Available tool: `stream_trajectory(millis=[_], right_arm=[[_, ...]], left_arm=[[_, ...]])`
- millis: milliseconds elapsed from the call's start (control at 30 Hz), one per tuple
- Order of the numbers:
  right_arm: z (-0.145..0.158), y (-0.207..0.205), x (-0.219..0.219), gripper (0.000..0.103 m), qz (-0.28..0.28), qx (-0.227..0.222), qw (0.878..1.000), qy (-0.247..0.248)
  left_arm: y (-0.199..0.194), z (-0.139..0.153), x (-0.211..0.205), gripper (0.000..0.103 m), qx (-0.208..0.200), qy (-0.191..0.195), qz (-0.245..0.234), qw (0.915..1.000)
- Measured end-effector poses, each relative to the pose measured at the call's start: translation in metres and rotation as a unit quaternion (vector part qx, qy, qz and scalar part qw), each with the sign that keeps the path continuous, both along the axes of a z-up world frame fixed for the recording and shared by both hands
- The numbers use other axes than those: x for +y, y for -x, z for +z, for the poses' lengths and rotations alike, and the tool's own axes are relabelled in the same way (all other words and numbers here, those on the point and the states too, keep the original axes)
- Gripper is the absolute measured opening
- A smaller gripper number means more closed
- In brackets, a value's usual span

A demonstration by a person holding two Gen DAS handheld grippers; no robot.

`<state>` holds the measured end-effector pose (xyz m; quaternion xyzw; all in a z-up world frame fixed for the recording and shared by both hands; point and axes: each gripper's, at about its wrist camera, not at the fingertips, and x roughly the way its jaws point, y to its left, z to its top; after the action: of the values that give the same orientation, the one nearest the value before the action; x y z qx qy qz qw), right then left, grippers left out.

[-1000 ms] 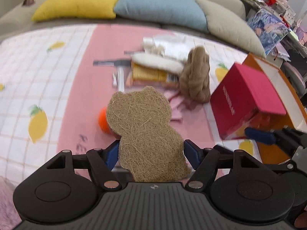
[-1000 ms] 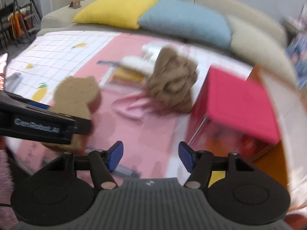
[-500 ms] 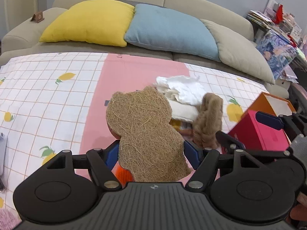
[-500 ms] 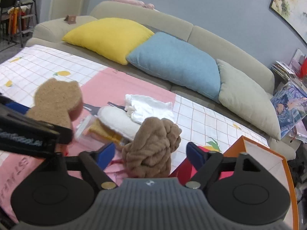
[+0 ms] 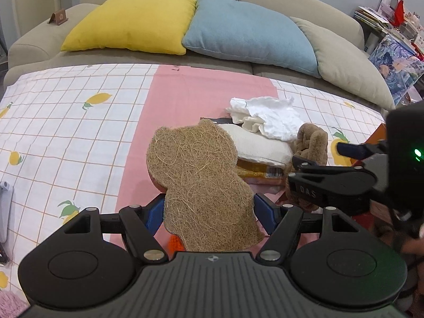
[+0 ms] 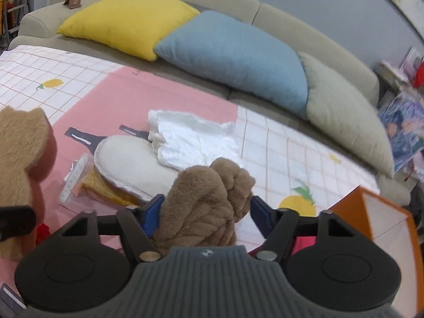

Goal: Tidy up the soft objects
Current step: 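Grasp the brown knotted plush with the right tool while the left tool holds the pad, then carry the pad with the left tool while the right tool carries the plush to the white box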

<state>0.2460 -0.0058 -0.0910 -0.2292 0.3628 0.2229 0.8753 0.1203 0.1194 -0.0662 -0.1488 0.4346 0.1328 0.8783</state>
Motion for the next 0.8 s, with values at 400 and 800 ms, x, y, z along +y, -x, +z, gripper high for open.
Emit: stream_trajectory(millis=[400, 800], right_arm=[[0.024, 0.007, -0.016, 0.005, -0.003, -0.032, 0.999, -0.007], [0.101, 0.074, -0.069, 0.004, 0.011, -0.103, 0.990, -0.096]], left_arm=[[0.010, 0.005, -0.005, 0.081, -0.007, 0.005, -0.002, 1.0000], [0.038, 0.029, -0.014, 0.081, -0.031, 0.012, -0.013, 0.9993]])
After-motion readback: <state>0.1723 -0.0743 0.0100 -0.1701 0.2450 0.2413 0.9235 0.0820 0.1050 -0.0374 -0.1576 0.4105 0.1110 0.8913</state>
